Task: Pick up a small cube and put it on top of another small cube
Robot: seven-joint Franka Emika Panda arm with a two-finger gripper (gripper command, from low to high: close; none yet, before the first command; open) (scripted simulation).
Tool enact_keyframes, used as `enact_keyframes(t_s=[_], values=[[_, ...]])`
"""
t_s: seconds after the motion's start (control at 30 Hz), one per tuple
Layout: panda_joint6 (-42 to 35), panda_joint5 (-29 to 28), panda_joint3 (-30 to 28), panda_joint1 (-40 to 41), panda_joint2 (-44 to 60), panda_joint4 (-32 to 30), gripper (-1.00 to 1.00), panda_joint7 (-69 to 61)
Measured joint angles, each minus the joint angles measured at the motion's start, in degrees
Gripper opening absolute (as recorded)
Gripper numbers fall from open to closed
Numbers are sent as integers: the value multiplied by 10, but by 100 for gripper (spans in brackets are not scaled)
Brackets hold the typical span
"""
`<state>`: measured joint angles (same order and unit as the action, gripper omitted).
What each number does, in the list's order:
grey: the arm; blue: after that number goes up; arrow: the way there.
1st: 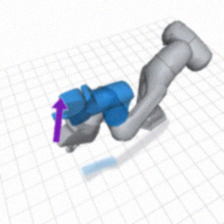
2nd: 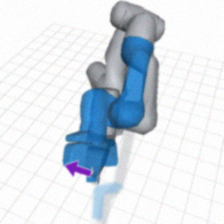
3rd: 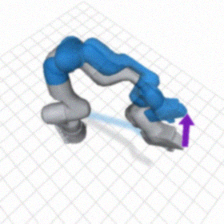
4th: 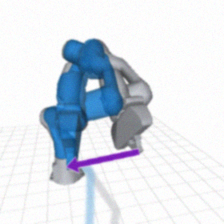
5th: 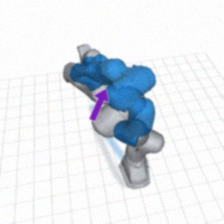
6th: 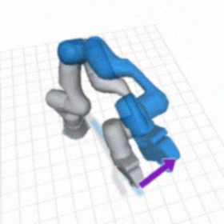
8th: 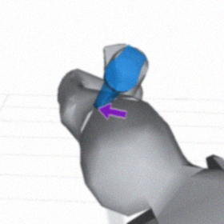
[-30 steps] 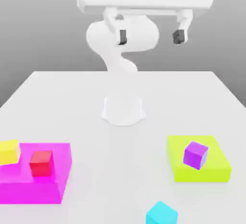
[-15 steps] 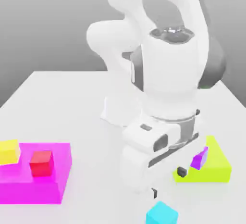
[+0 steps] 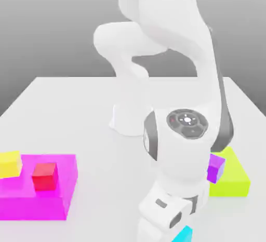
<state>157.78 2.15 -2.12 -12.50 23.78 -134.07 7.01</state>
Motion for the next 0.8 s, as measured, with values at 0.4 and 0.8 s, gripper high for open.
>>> enact_keyframes(t_s=[0.4,0.8], values=[[-158,-45,-130,146,-242,-77,-100,60],[-113,-21,-169,207,-244,-131,100,55]])
